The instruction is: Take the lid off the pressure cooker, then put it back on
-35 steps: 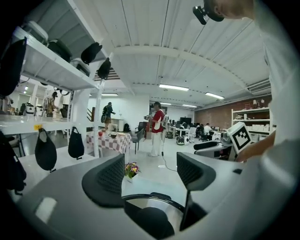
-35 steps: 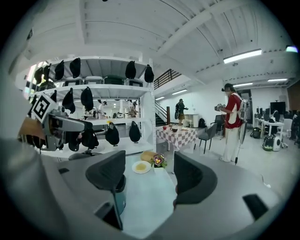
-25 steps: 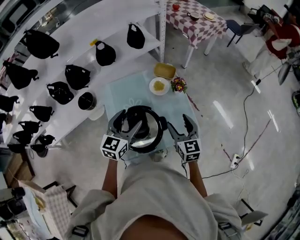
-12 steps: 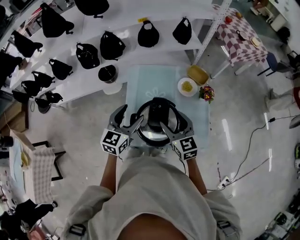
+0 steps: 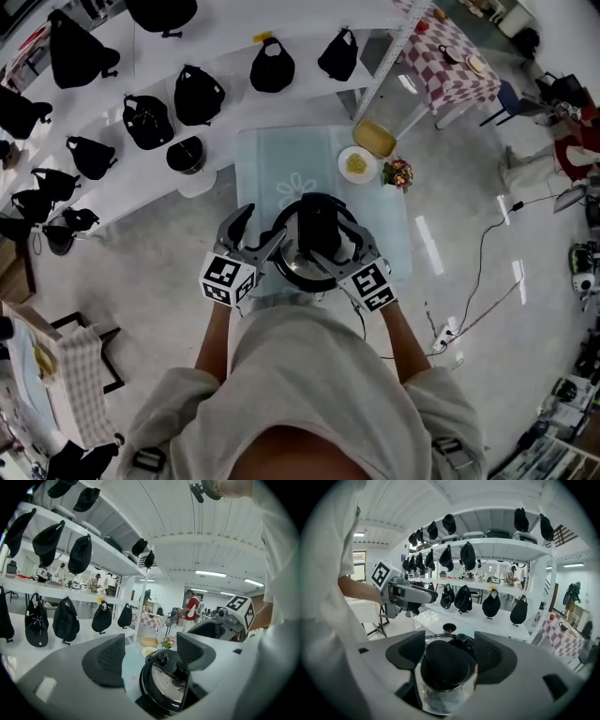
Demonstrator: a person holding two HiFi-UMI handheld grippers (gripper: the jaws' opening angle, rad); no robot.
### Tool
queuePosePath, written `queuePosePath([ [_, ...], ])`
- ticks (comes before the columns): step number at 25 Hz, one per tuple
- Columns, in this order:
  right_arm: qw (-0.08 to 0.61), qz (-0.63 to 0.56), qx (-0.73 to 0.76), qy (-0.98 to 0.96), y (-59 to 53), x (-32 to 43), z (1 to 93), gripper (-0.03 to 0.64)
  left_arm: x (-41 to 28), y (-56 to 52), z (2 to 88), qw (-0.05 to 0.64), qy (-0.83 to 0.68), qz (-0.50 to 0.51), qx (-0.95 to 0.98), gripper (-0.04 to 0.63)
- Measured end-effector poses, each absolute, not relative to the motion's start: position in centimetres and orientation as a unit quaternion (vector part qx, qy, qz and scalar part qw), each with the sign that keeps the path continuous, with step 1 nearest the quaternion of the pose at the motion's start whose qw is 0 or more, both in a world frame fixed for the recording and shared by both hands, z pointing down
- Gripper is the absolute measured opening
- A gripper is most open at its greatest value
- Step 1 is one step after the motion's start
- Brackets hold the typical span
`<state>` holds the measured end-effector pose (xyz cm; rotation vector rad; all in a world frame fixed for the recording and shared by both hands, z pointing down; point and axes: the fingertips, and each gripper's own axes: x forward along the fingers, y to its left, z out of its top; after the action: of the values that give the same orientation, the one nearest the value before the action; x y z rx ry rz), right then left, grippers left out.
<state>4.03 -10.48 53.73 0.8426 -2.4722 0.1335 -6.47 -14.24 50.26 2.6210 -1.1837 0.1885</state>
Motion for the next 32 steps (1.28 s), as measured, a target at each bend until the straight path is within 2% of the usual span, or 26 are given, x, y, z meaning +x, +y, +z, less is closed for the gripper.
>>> queuePosePath([
  [7, 0.377, 0.02, 0.249, -0.892, -9.7, 3.1, 56.1, 0.302, -8.9, -14.3, 50.6, 0.134, -0.39, 0.063, 0.909, 0.331],
  [18, 0.53, -0.057, 0.066, -0.843, -8.5, 2.4, 58.7, 0.304, -10.0, -13.4, 51.1, 0.141, -0.389, 0.056, 0.909, 0.331],
  [24, 0.578, -0.075, -0.001, -0.813, -8.4, 3.0, 59.6, 0.302, -10.7, -13.1, 51.4, 0.142, -0.398, 0.057, 0.904, 0.331],
  [32, 0.601, -0.052, -0.033, -0.797, -8.8, 2.8, 61.1, 0.302, -11.4, -13.3, 51.5, 0.143, -0.41, 0.059, 0.899, 0.331],
])
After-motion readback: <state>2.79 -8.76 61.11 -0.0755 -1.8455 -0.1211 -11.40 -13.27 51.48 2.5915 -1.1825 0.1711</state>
